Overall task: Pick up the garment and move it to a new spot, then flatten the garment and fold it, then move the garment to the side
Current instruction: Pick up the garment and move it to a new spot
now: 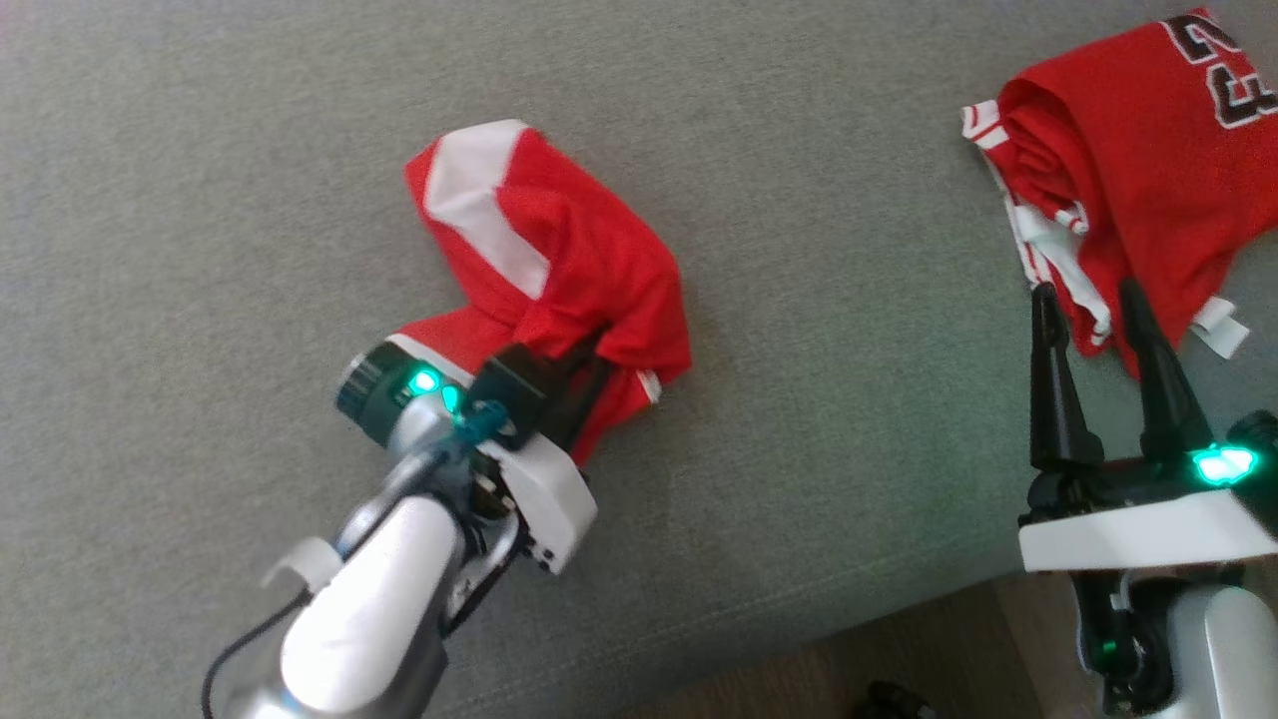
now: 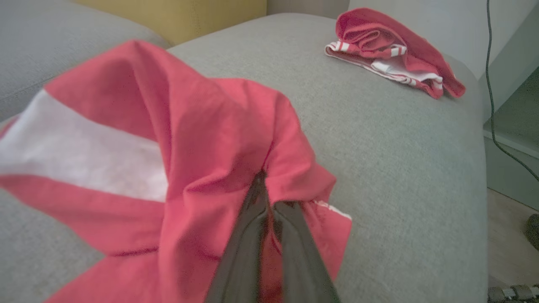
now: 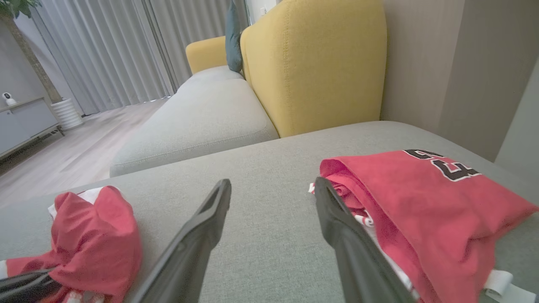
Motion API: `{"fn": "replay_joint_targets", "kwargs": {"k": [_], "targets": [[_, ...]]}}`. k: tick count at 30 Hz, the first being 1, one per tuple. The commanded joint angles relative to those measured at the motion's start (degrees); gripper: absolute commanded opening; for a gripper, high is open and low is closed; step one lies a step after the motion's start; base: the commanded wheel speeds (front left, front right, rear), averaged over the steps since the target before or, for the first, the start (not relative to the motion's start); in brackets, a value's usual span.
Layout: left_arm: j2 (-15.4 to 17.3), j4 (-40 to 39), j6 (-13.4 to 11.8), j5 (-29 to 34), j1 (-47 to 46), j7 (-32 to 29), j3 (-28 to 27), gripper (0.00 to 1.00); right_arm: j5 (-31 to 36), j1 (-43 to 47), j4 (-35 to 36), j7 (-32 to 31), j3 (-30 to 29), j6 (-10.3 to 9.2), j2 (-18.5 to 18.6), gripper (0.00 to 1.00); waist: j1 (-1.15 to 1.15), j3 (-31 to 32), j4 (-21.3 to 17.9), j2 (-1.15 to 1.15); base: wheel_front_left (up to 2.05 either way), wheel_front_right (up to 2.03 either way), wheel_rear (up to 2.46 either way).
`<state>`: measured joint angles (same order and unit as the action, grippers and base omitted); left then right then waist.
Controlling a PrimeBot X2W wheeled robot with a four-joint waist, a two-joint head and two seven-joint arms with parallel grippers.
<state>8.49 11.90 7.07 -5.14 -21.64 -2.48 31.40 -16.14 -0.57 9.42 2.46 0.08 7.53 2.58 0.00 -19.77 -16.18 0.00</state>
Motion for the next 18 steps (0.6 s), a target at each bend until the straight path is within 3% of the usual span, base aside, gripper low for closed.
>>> {"fn": "replay_joint_targets", "kwargs": {"k": [1,2,3,4,9,18], "targets": [[0.84,-1.47,0.19,-0.08,-2.25,-0.17,-0.76,0.0,-0.12,-1.83,1.77,0.56,1.37,-0.04,0.3,1.0,0.0,-0.02,0.59,0.0,0.0,0.0,0.0],[0.97,-1.17,0.23,-0.26,-2.29,0.06,0.0,0.21,0.02,-1.95,1.72,0.58,1.44,-0.04,0.3,1.0,0.0,0.16,1.0,0.0,0.0,0.0,0.0],[1.04,-1.0,0.27,-0.46,-2.29,0.54,0.77,0.53,0.21,-2.0,1.64,0.48,1.47,-0.04,0.3,1.0,0.0,0.43,1.5,0.0,0.0,0.0,0.0],[0.95,-1.04,0.29,-0.88,-2.19,1.28,1.49,1.0,0.42,-2.04,1.58,0.34,1.47,-0.04,0.3,1.0,0.0,0.77,2.06,0.0,0.0,0.0,0.0],[0.06,-4.52,-0.05,-1.97,-0.81,9.78,3.04,1.0,2.1,-1.78,1.62,-1.22,0.81,-0.04,0.3,1.0,0.0,4.17,6.99,0.0,0.0,0.0,0.0],[0.18,-8.98,-6.8,-4.72,3.02,16.39,-4.2,1.0,4.27,-1.73,2.79,-3.61,0.88,-0.04,0.3,1.0,0.0,7.92,14.29,0.0,0.0,0.0,0.0]]}}
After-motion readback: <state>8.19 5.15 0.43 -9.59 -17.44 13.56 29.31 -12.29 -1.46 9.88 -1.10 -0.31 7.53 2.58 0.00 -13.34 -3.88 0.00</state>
